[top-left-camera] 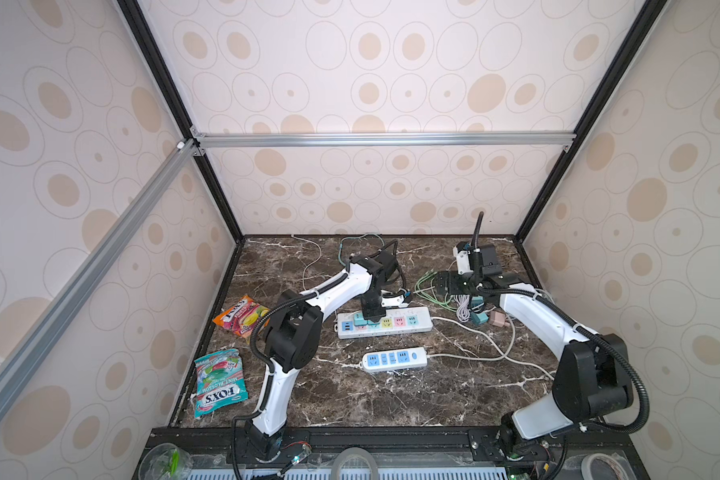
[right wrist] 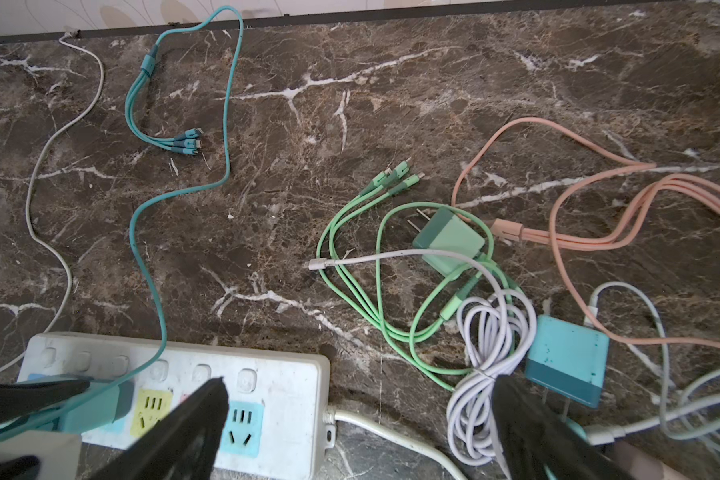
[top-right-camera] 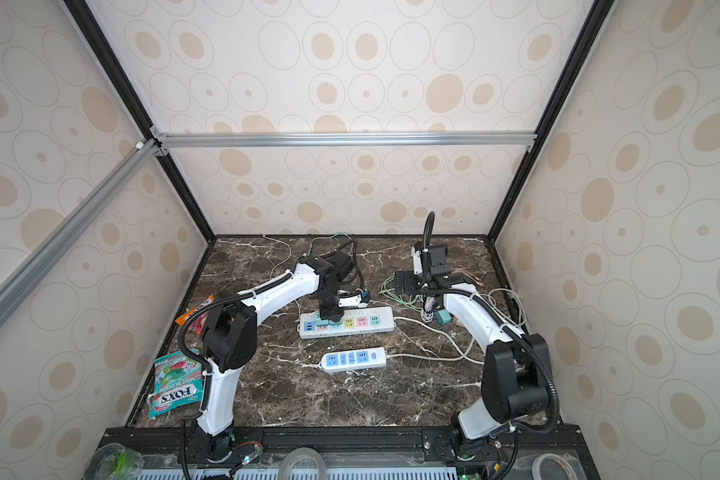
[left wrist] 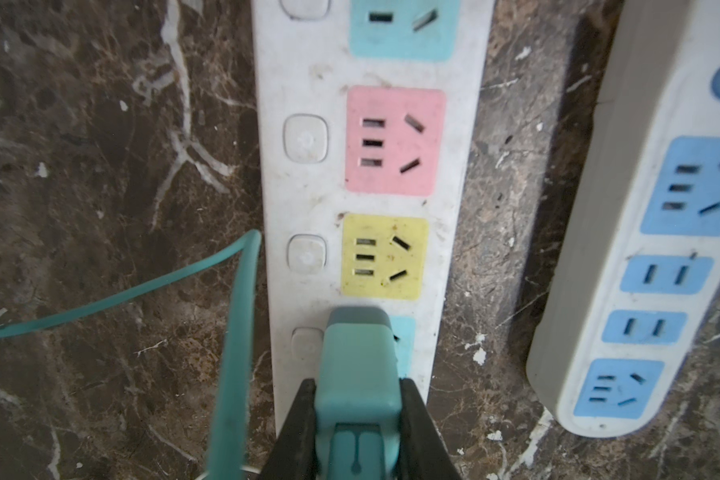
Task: Insert the plug
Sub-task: 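Lower the teal charger onto the cyan socket nearest the robot with the left gripper, then open the left gripper and move it over the teal cable ends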
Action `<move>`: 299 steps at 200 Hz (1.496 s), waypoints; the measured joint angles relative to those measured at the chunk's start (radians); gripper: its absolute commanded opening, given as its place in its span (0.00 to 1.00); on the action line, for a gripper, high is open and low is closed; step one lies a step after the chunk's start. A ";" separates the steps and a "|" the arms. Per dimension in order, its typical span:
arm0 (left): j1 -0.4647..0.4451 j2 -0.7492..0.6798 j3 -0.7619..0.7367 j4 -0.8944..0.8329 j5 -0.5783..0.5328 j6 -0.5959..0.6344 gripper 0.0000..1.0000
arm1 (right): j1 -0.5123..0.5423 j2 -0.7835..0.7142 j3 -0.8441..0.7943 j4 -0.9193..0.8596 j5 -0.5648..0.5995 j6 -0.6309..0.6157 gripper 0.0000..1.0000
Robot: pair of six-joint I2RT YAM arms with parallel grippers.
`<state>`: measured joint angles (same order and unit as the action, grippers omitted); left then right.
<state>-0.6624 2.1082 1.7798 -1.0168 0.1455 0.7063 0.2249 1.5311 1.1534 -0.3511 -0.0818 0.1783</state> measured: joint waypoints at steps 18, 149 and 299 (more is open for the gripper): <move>0.007 -0.013 -0.027 0.026 0.018 0.007 0.04 | 0.000 0.000 0.000 0.000 0.000 0.000 1.00; 0.013 -0.035 -0.066 0.093 0.033 -0.008 0.59 | 0.000 0.000 0.000 -0.001 0.000 0.000 1.00; 0.138 -0.303 -0.224 0.571 0.196 -0.282 0.98 | 0.000 0.000 -0.014 0.011 0.060 0.077 0.99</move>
<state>-0.5240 1.8057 1.5555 -0.4458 0.3416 0.4244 0.2249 1.5307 1.1393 -0.3397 -0.0216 0.2550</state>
